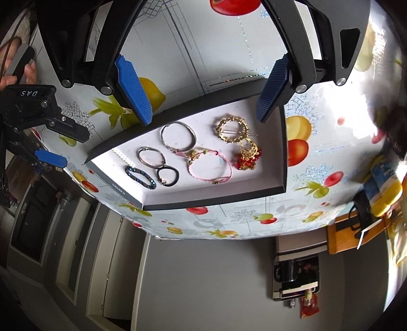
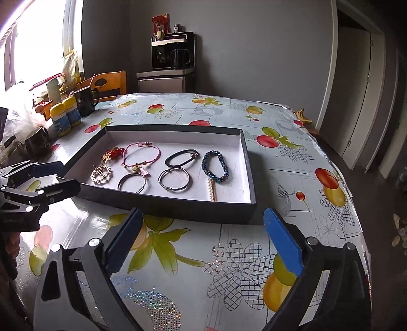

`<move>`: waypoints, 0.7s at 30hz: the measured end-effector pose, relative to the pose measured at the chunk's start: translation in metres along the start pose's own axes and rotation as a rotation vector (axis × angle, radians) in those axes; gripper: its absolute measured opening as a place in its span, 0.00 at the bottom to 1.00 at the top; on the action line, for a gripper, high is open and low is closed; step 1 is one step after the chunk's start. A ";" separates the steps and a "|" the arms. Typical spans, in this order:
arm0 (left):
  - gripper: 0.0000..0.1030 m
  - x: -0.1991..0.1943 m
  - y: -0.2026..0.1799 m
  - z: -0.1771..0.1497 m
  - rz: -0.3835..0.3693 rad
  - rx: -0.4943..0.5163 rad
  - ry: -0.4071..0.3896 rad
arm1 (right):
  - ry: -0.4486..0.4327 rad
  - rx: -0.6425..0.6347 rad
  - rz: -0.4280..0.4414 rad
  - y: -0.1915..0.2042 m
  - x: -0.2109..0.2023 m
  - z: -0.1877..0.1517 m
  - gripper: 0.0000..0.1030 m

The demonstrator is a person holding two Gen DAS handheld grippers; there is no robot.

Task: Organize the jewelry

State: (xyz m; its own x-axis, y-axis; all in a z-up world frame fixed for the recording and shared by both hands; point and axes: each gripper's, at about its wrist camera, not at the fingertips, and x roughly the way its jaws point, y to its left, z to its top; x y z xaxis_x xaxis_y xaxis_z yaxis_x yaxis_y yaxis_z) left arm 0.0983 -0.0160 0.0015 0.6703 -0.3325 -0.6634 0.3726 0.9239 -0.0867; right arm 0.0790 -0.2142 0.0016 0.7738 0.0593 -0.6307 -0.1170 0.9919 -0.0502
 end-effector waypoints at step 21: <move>0.93 -0.011 -0.011 -0.008 0.134 0.055 -0.180 | -0.106 -0.011 -0.010 0.003 -0.002 -0.003 0.94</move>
State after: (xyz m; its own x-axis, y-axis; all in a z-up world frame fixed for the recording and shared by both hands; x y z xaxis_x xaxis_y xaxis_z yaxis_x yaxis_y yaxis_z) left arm 0.0816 -0.0214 0.0038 0.8179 -0.2399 -0.5229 0.3034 0.9521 0.0376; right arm 0.0758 -0.2121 0.0005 0.8365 0.0619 -0.5444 -0.1155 0.9912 -0.0648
